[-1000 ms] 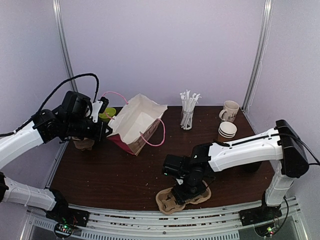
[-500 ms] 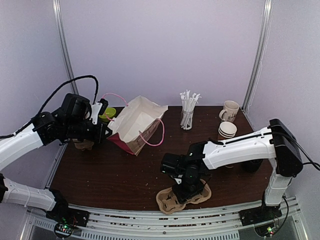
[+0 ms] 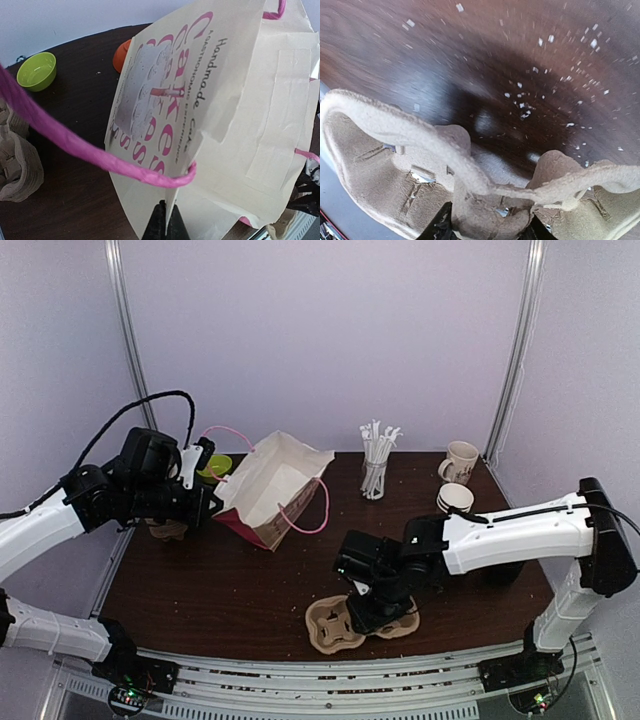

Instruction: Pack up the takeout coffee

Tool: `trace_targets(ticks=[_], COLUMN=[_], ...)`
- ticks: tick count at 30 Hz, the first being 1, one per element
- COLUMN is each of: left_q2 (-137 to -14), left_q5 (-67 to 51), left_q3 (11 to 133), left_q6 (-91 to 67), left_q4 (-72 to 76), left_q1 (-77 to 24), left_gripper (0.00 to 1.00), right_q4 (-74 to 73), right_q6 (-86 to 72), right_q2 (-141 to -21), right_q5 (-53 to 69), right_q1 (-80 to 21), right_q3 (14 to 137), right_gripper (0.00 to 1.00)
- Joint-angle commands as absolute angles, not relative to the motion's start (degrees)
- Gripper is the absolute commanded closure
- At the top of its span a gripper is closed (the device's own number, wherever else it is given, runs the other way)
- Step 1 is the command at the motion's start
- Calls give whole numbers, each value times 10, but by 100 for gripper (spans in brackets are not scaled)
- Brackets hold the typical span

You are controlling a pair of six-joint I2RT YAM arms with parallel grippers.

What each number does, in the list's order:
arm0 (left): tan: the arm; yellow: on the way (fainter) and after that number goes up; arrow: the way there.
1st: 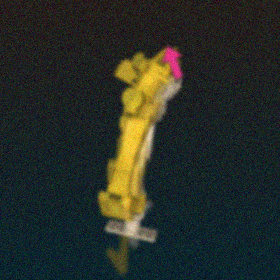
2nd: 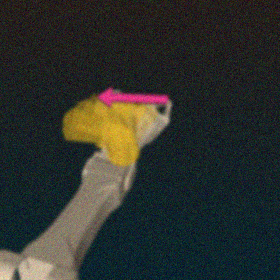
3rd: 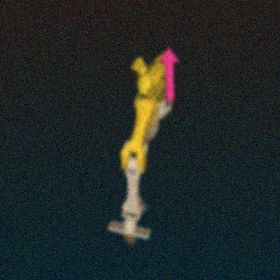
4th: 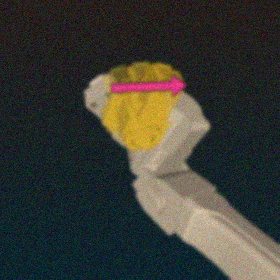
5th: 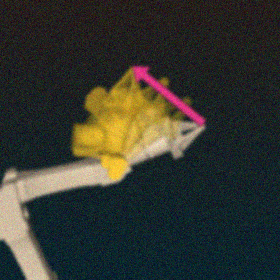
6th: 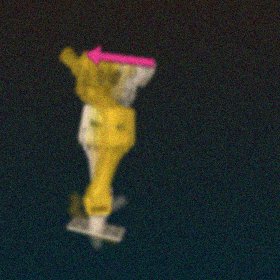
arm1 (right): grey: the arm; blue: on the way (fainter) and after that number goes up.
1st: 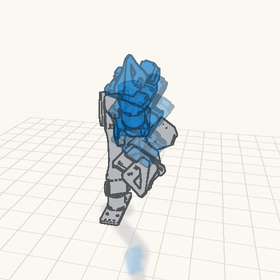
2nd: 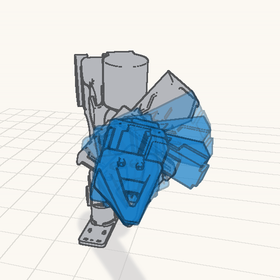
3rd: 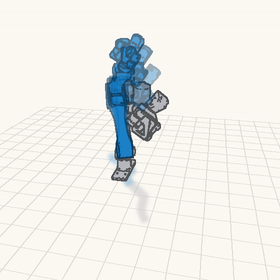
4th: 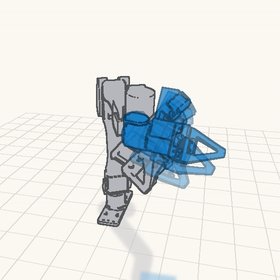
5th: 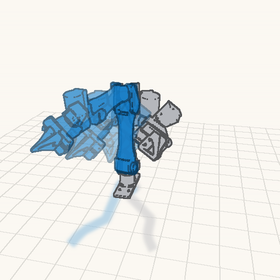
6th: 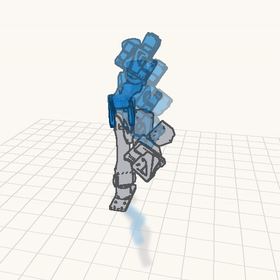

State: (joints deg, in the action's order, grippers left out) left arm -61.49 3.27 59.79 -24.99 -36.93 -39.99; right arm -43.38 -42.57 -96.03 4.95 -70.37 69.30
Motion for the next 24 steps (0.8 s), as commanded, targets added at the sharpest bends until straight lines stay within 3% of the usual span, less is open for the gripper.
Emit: trace_targets(ticks=[1,13,24], left_q2=[-612,-640,-730], left_q5=[44,16,95], left_q3=[600,662,739], left_q6=[-252,-250,-288], left_q4=[-361,-439,-501], left_q1=[-403,-410,-549], left_gripper=[100,100,100], right_q4=[-429,-592,-745], right_q6=[-449,-423,-331], right_q2=[-902,-727,-762], right_q5=[-19,-198,-304], right_q1=[-715,-728,-728], right_q3=[678,764,986], right_gripper=[61,62,62])
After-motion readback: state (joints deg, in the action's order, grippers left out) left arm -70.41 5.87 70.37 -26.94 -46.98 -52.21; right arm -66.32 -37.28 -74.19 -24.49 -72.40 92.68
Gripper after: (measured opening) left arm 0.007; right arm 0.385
